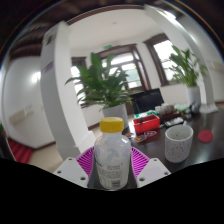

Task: Pour water

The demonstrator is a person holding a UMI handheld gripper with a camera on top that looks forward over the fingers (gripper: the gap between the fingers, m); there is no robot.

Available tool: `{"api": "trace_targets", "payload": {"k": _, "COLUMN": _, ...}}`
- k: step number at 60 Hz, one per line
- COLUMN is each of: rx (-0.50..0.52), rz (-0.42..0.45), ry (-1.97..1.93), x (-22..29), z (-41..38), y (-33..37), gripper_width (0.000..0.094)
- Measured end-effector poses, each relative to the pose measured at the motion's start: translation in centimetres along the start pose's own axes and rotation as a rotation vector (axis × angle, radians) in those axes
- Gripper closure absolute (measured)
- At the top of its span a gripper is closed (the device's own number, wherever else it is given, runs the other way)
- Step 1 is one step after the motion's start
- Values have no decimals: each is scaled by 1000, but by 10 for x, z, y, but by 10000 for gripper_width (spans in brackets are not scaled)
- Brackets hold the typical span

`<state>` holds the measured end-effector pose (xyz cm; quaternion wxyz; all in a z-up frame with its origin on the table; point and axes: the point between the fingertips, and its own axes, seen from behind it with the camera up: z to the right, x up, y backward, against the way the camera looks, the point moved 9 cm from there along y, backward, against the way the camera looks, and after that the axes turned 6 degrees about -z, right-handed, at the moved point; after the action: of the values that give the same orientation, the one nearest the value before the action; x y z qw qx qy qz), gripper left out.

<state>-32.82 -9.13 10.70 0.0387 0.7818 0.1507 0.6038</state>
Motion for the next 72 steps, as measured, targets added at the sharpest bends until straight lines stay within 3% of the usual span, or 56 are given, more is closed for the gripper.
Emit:
{"api": "trace_targets", "payload": {"k": 9, "rx": 34, "rz": 38, "ry": -403, "x": 26, "z": 23, "y": 1, "gripper_width": 448}}
{"api": "trace_targets", "payload": {"k": 21, "rx": 135, "rz": 233, "ry": -1018, "x": 55, "z": 63, "y": 13, "gripper_width": 451}}
{"api": "trace_targets", "payload": {"k": 29, "rx": 146, "rz": 290, "ry": -1259, "x": 61, "z": 84, "y": 11, "gripper_width": 448}}
{"api": "trace_targets", "payload": {"k": 53, "rx": 227, "rz": 293, "ry": -1663, "x": 62, "z": 89, "y": -7, "gripper_width": 449}}
{"api": "trace_targets", "payload": {"k": 72, "rx": 189, "rz": 183, "ry": -1346, "x": 89, "z": 74, "y": 1, "gripper_width": 444}}
